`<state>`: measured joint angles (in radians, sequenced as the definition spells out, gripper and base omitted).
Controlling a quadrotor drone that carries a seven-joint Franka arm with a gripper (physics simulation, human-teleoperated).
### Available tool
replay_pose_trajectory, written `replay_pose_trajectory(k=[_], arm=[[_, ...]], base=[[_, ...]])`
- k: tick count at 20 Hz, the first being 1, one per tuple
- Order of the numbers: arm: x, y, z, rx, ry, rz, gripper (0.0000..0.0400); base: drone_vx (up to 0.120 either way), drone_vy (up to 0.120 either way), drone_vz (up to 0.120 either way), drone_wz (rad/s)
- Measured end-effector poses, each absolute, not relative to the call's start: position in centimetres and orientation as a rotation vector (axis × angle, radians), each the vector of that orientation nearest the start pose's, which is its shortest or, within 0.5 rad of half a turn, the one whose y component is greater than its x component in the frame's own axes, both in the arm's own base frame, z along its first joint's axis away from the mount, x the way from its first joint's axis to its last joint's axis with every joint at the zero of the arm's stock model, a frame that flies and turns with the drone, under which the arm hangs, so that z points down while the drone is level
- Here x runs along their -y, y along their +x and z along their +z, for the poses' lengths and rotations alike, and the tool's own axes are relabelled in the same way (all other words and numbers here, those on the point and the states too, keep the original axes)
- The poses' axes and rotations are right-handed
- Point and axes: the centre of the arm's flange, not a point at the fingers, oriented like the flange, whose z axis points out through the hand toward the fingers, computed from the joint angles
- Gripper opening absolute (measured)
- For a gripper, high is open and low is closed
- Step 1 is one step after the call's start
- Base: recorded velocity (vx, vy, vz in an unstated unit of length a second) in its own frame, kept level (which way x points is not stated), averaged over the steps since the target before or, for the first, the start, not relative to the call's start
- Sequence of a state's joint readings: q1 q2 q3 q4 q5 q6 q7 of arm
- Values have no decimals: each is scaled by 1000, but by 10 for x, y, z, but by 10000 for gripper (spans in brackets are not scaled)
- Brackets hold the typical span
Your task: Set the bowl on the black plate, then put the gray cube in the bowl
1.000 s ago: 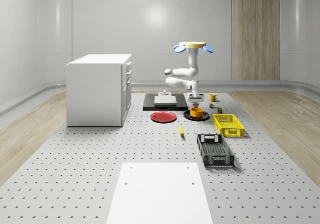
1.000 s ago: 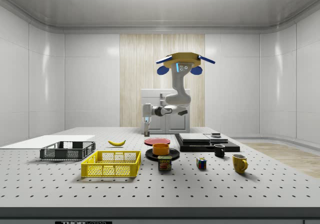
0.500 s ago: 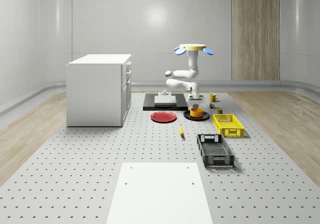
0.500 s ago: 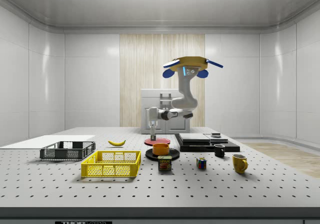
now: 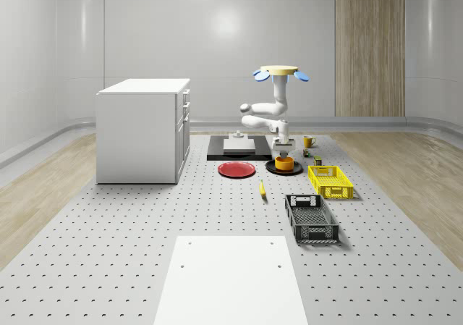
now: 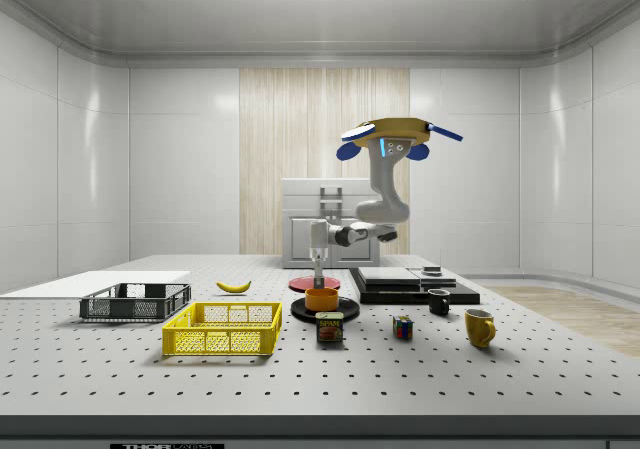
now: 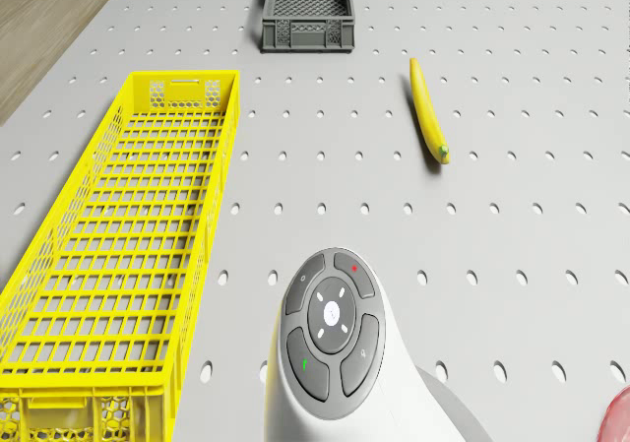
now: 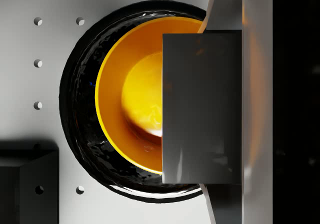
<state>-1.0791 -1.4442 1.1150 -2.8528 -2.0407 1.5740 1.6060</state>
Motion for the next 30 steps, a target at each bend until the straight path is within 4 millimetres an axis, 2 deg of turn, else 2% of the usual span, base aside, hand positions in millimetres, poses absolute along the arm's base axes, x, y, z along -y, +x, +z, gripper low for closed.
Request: replay_pose_trajectory(k=[3, 5, 10, 30], arm=[[-12, 295, 555, 2, 1, 785, 250], [-12, 295, 555, 2, 1, 785, 250], [-12, 295, 559, 2, 1, 785, 250], [-20, 295, 622, 2, 0, 786, 250]], base=[[-107, 53, 0, 0], [0, 120, 0, 0], [0, 8, 0, 0], [0, 0, 0, 0]])
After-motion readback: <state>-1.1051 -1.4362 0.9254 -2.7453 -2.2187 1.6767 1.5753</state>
